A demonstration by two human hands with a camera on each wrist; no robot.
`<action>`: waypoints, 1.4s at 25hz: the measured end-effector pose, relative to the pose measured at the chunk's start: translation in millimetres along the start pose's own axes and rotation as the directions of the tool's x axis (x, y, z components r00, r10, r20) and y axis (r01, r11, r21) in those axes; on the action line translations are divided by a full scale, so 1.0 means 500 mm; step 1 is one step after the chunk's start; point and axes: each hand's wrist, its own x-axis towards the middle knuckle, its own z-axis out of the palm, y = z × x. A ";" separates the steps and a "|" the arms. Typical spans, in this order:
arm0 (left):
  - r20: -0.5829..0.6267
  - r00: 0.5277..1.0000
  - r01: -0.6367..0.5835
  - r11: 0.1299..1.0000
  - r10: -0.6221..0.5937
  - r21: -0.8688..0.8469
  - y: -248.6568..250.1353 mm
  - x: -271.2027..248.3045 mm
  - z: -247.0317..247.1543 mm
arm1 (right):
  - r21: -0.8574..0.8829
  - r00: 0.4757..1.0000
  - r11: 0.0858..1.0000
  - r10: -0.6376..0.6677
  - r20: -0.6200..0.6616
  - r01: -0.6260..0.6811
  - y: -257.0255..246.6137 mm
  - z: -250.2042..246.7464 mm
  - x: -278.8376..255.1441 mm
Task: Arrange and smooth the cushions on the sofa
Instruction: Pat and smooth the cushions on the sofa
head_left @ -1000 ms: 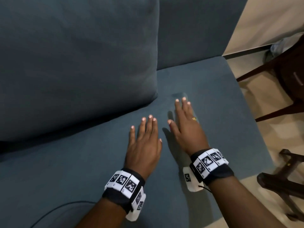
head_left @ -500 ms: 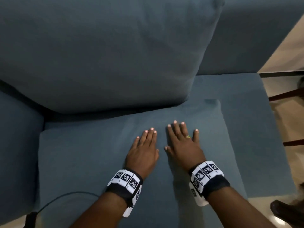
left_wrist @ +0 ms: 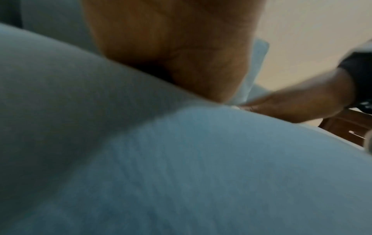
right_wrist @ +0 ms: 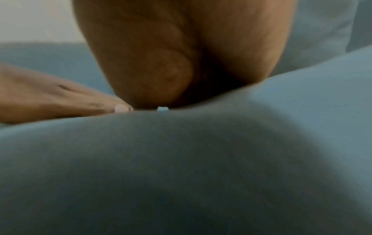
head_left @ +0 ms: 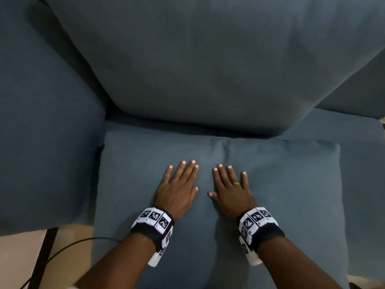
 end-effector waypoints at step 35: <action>-0.127 0.928 0.240 0.822 -0.351 -0.517 -0.351 -0.283 0.139 | -0.377 0.841 0.766 -0.536 0.076 0.522 -0.438 0.098 0.073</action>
